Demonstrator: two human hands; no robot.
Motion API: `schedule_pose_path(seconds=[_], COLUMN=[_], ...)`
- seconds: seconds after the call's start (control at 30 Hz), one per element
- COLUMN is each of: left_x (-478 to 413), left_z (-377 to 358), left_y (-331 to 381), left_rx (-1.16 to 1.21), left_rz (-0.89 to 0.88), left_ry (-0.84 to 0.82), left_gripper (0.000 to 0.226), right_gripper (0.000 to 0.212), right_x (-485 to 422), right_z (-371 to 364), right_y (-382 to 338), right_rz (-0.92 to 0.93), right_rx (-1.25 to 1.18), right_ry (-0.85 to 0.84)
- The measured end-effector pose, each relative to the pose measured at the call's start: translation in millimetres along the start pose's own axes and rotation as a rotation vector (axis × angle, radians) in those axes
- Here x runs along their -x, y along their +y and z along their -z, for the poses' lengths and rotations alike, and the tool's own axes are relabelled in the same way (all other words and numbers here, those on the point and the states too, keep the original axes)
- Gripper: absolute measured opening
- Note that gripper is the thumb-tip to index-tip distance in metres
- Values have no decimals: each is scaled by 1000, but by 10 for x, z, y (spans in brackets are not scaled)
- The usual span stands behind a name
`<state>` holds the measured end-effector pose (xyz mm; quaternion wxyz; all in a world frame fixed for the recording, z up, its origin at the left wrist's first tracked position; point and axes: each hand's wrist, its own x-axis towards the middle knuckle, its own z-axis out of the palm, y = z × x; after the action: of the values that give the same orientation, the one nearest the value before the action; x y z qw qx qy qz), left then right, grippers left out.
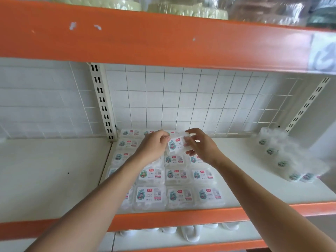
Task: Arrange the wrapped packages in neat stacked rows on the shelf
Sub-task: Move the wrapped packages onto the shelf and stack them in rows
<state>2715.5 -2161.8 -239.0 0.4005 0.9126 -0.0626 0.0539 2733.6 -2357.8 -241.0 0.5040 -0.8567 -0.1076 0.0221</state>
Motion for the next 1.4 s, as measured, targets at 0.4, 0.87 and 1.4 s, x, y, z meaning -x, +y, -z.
schedule_pose_path(seconds=[0.4, 0.87, 1.4], left_x=[30, 37, -13], left_z=[-132, -1, -106], left_y=[122, -12, -160], left_rx=[-177, -366, -512], left_rz=[-58, -27, 22], left_ry=[-88, -85, -284], left_gripper=[67, 68, 39], right_gripper=[39, 54, 49], right_x=[-83, -237, -337], right_z=[61, -91, -241], right_y=[180, 226, 290], right_rz=[109, 312, 267], right_rx=[218, 731, 853], right_ry=[-29, -100, -145])
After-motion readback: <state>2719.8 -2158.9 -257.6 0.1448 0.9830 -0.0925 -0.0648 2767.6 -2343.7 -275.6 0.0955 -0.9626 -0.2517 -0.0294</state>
